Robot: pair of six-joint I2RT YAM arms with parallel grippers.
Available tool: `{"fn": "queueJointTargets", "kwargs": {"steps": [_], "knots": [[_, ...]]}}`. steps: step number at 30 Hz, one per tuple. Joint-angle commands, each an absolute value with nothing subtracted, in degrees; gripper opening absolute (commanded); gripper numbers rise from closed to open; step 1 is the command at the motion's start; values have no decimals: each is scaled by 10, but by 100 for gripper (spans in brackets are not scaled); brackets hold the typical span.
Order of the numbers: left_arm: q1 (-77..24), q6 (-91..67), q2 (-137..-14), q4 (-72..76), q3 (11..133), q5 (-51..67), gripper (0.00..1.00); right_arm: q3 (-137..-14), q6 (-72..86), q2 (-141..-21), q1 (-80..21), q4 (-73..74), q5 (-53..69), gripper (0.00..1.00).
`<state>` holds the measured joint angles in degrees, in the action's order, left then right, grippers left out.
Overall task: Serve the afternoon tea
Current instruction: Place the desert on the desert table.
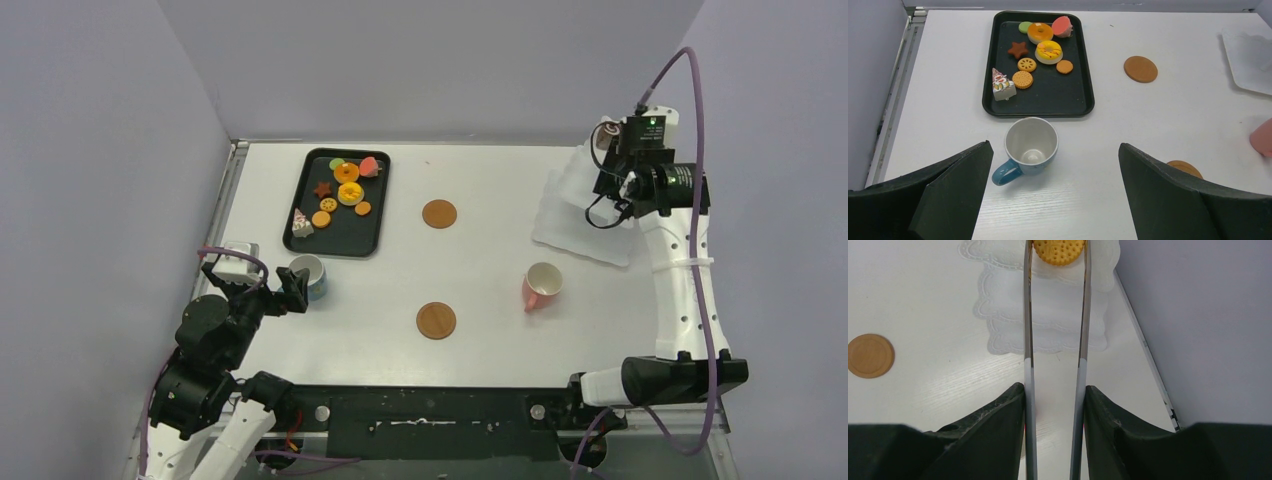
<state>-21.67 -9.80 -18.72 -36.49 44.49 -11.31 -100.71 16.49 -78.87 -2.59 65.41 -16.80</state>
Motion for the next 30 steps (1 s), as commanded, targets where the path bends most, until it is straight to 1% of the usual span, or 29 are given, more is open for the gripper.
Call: {"fn": "queueJointTargets", "kwargs": {"steps": [1,7,16,24,30], "knots": [[-219,-90,-189,-332,447,-110,97,-1010,162,-790,-22,600,-167,40],[-219,-90,-187,-333,447,-112,97,-1018,162,-790,-21,605,-184,44],[-219,-90,-187,-332,446,-110,97,-1027,162,-769,-21,617,-192,47],[-219,-90,-183,-332,446,-110,97,-1044,166,-761,-22,637,-180,47],[-219,-89,-181,-331,445,-108,97,-1048,177,-744,-24,644,-137,46]]}}
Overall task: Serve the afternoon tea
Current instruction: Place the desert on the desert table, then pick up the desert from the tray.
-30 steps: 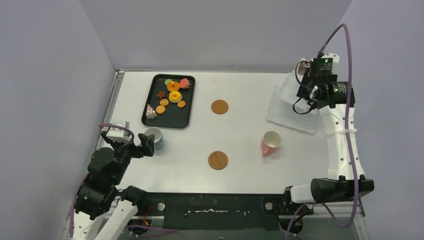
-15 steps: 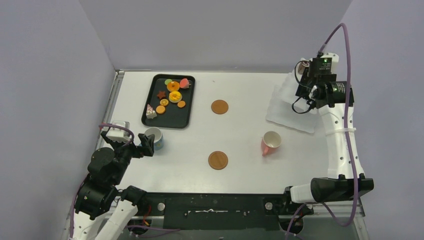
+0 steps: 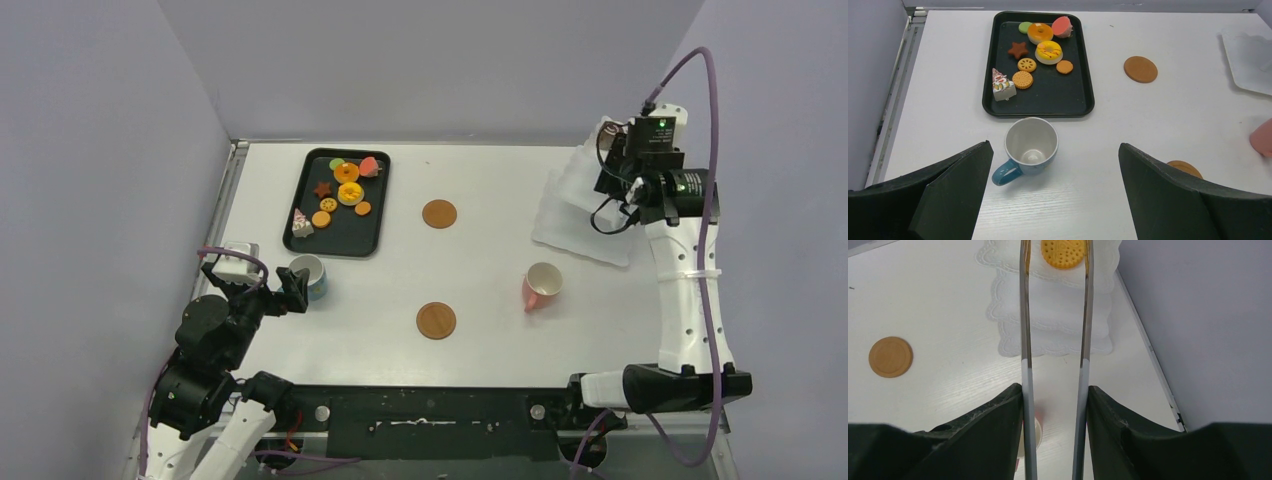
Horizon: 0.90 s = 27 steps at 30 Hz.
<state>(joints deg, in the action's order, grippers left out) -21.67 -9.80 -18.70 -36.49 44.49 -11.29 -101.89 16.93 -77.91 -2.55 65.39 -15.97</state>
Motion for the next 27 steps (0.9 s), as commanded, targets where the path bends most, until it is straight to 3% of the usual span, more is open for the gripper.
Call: {"fn": "queueJointTargets", "kwargs": {"steps": [1,9,17,27], "knots": [[-219,-90,-180,-331,445,-108,97,-1047,179,-742,-26,646,-128,45],[-219,-90,-179,-331,445,-108,97,-1042,188,-733,-114,650,-122,44],[-219,-88,-178,-332,446,-113,97,-972,190,-727,-214,530,-41,43],[-218,-83,-174,-333,446,-125,97,-939,137,-833,-372,400,-43,43]]}}
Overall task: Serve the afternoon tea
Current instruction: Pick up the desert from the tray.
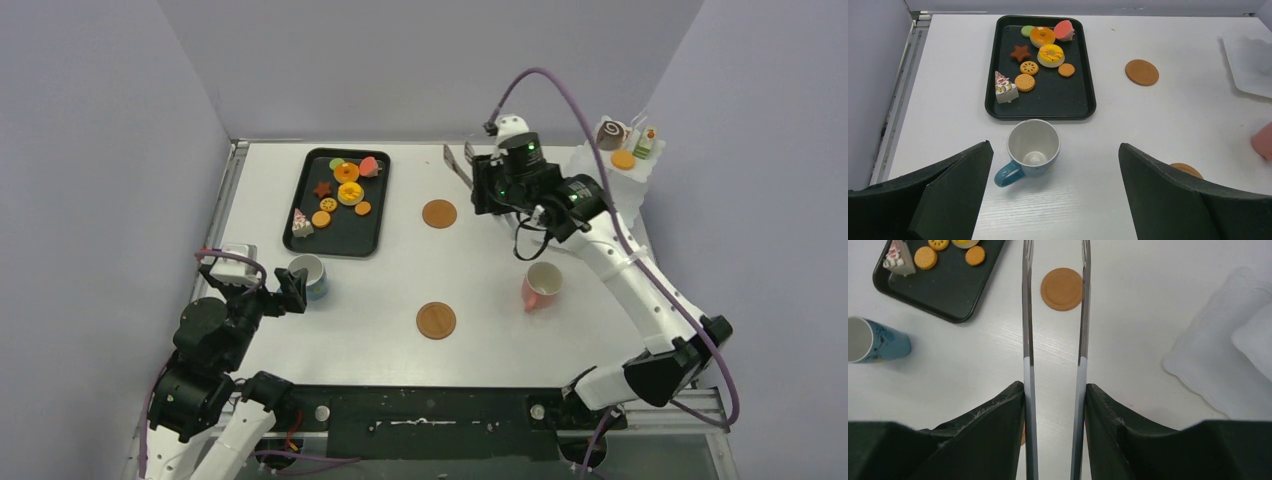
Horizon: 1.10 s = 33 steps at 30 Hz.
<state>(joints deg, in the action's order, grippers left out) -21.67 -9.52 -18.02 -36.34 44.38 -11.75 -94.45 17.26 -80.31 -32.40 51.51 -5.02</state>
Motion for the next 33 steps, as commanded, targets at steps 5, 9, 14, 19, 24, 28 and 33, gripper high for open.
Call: {"fn": "queueJointTargets", "kwargs": {"steps": [5,9,14,19,24,28,33], "knots": [[-218,-83,-171,-334,447,-125,97,-974,111,-927,-416,376,-40,43],[-218,-83,-167,-334,447,-126,97,-1001,94,-991,-438,358,-34,44],[-219,-83,-167,-335,447,-128,97,-1036,65,-1057,-448,323,-17,45],[-218,-83,-170,-338,449,-131,97,-1068,16,-1112,-459,293,-4,45],[-217,-83,-171,-338,450,-132,97,-1105,4,-1162,-460,276,-4,46],[-216,-83,-168,-339,449,-134,97,-1155,-19,-1216,-460,288,-4,45],[-215,-83,-166,-338,449,-135,97,-1204,-31,-1267,-459,296,-6,47]]}}
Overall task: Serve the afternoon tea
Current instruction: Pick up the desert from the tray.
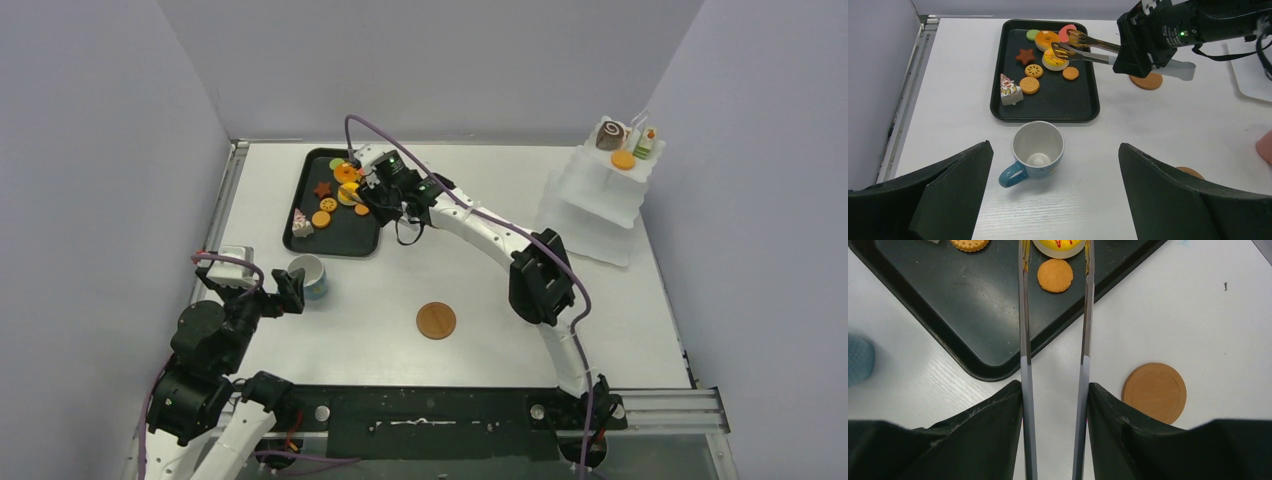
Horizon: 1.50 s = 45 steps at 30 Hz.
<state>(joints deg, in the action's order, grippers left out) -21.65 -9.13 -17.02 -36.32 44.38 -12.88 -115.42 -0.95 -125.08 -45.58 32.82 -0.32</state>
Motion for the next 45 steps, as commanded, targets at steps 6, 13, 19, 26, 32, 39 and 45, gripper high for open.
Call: {"fn": "queueJointTargets", "kwargs": {"steps": [6,13,19,26,32,39,45], "knots": [[-215,-83,-172,-333,448,-128,97,-1244,-45,-1308,-454,306,-7,47],[-215,-84,-170,-335,448,-130,97,-1261,-37,-1335,-444,312,-4,48],[-214,-84,-172,-335,448,-130,97,-1282,-37,-1356,-442,320,-4,49],[-214,-83,-172,-335,447,-130,97,-1291,-27,-1370,-435,326,-4,50],[-214,-84,-175,-333,447,-130,97,-1289,-22,-1371,-432,321,-9,51],[-212,-83,-174,-333,447,-129,97,-1289,-13,-1381,-427,314,-4,51],[-211,-82,-174,-333,447,-129,97,-1295,-15,-1392,-426,320,23,54]]}}
